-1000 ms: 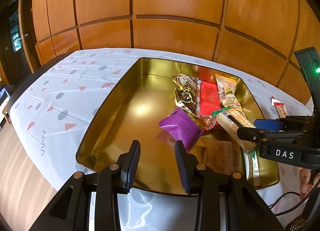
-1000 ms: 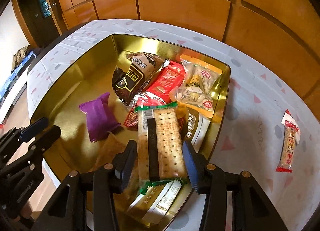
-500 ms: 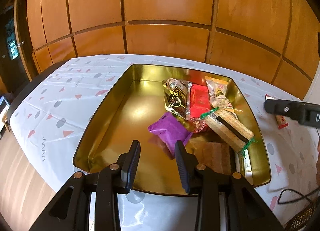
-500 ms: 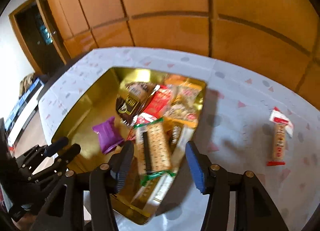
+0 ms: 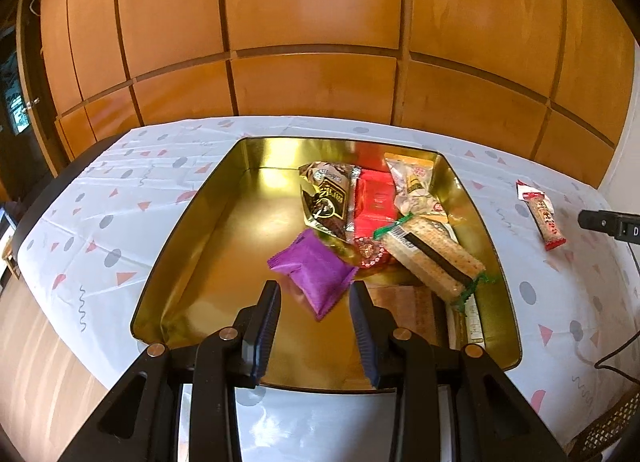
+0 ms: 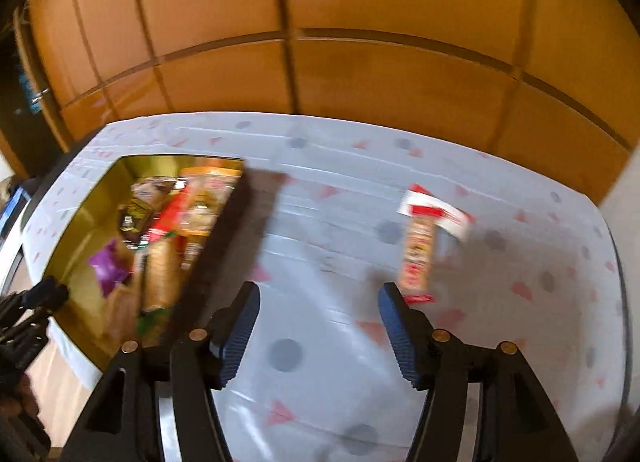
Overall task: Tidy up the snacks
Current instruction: 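Move both open grippers toward the chipmunk granola bar and white packet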
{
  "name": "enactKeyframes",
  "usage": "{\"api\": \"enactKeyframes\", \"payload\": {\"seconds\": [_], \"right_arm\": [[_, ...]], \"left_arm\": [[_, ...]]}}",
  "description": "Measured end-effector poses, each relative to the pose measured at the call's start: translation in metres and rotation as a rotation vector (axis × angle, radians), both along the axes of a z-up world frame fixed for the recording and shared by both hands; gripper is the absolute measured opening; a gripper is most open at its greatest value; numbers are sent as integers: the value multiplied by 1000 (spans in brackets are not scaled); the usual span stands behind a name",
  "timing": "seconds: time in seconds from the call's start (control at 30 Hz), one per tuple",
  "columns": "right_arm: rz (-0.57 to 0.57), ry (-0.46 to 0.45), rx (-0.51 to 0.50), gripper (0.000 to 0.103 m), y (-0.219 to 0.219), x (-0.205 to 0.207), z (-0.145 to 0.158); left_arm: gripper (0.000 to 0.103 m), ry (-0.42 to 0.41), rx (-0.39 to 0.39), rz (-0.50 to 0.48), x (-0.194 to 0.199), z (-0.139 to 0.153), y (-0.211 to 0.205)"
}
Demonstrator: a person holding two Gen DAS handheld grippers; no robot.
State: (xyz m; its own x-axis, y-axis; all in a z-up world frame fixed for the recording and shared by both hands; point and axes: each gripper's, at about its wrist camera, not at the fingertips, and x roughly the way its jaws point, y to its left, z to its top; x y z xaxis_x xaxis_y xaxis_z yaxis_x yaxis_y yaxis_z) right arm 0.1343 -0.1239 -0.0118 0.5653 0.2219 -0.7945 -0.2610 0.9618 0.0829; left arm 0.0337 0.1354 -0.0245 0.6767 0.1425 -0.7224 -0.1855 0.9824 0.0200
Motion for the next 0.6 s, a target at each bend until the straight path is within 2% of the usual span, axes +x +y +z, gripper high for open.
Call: {"api": "enactKeyframes", "payload": {"seconds": [0.4,0.6], "right_arm": [[-144,10,-94,75,-83,11,-17],[-298,-22,-128,77,-150,30,-23]], "left_arm": [[36,-9,32,-54,2,9,-21],[36,-14,61,-84,4,16,-36]]}}
